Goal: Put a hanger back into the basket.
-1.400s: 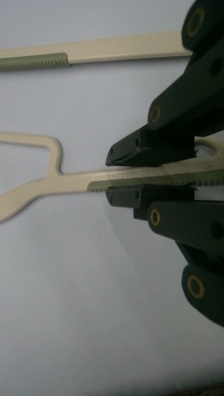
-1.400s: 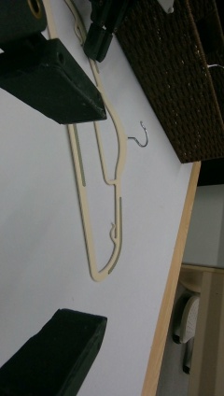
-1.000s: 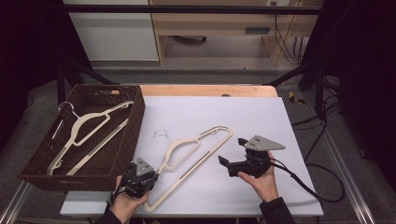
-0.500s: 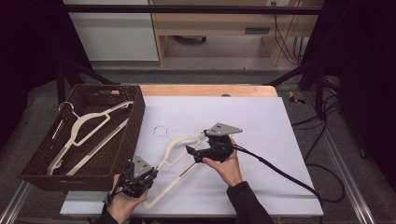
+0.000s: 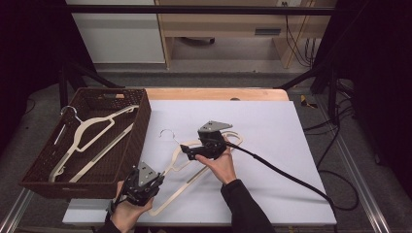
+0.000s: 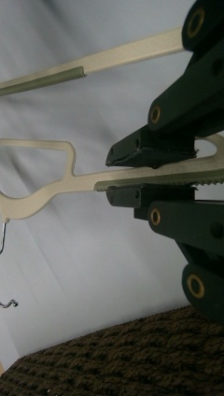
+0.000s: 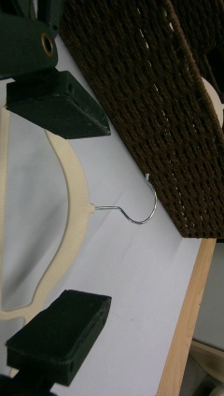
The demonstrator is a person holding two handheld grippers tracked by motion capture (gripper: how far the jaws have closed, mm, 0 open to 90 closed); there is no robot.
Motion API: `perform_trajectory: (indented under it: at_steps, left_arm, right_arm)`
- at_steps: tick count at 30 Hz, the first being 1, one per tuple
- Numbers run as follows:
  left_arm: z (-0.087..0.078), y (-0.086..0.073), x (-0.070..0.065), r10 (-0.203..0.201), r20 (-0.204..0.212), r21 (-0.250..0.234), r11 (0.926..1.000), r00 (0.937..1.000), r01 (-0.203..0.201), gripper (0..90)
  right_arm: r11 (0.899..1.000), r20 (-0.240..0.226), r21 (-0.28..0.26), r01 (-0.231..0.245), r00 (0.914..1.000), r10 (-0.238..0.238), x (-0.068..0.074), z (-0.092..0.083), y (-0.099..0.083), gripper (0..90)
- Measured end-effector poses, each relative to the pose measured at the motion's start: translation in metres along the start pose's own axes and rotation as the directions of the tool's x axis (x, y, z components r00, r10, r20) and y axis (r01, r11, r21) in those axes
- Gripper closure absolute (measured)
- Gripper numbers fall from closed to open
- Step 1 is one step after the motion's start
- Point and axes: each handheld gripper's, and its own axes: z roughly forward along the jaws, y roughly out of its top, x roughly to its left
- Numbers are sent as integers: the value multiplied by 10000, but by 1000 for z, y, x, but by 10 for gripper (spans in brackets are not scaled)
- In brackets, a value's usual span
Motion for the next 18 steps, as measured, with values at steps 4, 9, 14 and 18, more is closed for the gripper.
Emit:
perform_trajectory:
  at_steps: [4, 9, 14, 18]
  left_arm:
    - [0, 0, 1, 183, -137, -38, 9998, 9997, -183, 794]
    - [0, 0, 0, 40, 17, 63, 10000, 10000, -40, 794]
    - [0, 0, 0, 34, 25, 32, 10000, 10000, -34, 794]
    - [0, 0, 1, 71, -3, -12, 10000, 10000, -71, 794]
  right_arm:
    - [9998, -9, 194, 18, 10000, -18, 1, 12, 5, 194]
    - [9985, -92, 549, 21, 10000, -16, 1, 28, 9, 240]
    - [9956, -3, 929, 101, 9999, -102, 0, 47, 10, 289]
    - [9919, 107, 1253, 183, 9997, -198, 0, 62, 9, 337]
